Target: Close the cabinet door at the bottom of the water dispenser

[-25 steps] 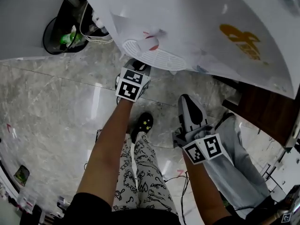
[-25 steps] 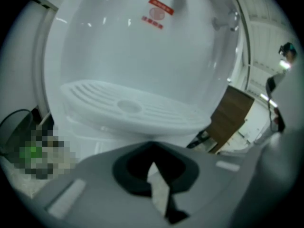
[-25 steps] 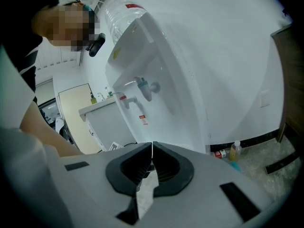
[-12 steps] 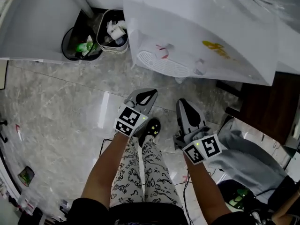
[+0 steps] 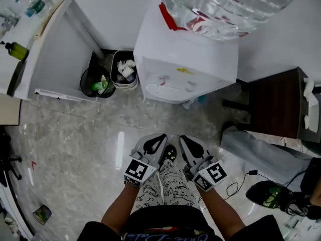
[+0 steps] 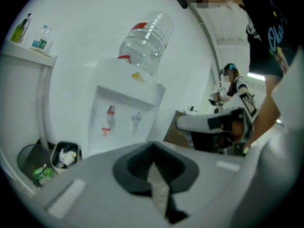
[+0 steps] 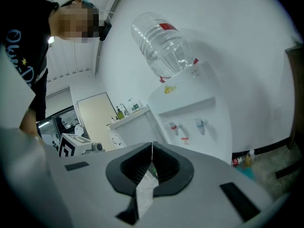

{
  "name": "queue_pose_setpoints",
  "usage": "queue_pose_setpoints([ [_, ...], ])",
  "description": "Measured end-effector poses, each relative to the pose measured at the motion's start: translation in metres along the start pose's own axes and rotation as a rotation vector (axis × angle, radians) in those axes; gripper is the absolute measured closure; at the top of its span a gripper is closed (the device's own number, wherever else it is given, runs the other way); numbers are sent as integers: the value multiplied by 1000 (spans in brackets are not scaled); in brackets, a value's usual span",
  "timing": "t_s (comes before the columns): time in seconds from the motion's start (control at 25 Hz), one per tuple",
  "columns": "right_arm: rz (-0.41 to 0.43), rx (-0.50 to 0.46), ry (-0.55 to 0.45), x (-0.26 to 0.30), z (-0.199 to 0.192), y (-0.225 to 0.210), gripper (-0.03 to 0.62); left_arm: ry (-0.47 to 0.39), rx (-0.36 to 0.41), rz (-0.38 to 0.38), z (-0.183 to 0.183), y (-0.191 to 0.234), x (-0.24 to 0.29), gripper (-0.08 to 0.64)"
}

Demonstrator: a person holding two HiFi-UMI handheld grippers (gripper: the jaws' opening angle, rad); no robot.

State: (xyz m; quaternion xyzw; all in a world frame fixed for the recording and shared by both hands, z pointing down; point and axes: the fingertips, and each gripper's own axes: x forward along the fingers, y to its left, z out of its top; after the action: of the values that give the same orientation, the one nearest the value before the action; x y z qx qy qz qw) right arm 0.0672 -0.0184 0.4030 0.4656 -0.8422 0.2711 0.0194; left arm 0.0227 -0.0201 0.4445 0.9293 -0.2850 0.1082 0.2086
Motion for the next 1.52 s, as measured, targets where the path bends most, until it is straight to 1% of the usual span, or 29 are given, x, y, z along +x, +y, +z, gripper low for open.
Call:
queue_pose_setpoints([
  [0.12, 8, 0, -49, -11, 34, 23, 575, -79, 112, -33, 56, -22, -24, 560],
  [0.2, 20, -7, -86, -18, 58, 42, 575, -115, 135, -35, 91, -30, -41, 560],
  [0.28, 28, -23, -114, -29, 78, 62, 575, -117, 162, -35, 115, -39, -56, 560],
  [0.36, 30, -34, -142, -39, 97, 76, 575, -94, 203, -28, 128, -43, -66, 560],
  [0.44, 26, -53, -176, -46, 114, 85, 575, -86, 218, -30, 140, -45, -73, 560],
  [0.56, 25, -68, -215, -60, 129, 99, 577, -96, 179, -31, 150, -55, -87, 560],
  [0.64, 23, -90, -213, -69, 132, 108, 575, -105, 164, -35, 157, -62, -95, 560],
  [0.76, 26, -98, -232, -77, 135, 123, 575, -122, 167, -63, 168, -69, -103, 560],
  [0.88, 16, -95, -226, -83, 131, 131, 577, -134, 184, -72, 175, -74, -106, 560],
  [1.0, 25, -81, -244, -89, 129, 137, 577, -138, 182, -80, 174, -79, -110, 560],
  [1.16, 1, -88, -238, -92, 128, 136, 577, -112, 178, -96, 166, -84, -116, 560],
  [1.32, -11, -85, -251, -97, 132, 136, 577, -121, 164, -104, 167, -87, -120, 560],
  [1.36, -14, -87, -249, -98, 131, 136, 577, -126, 175, -103, 167, -88, -122, 560],
  [1.52, -26, -120, -229, -99, 126, 139, 577, -134, 279, -117, 168, -94, -125, 560],
])
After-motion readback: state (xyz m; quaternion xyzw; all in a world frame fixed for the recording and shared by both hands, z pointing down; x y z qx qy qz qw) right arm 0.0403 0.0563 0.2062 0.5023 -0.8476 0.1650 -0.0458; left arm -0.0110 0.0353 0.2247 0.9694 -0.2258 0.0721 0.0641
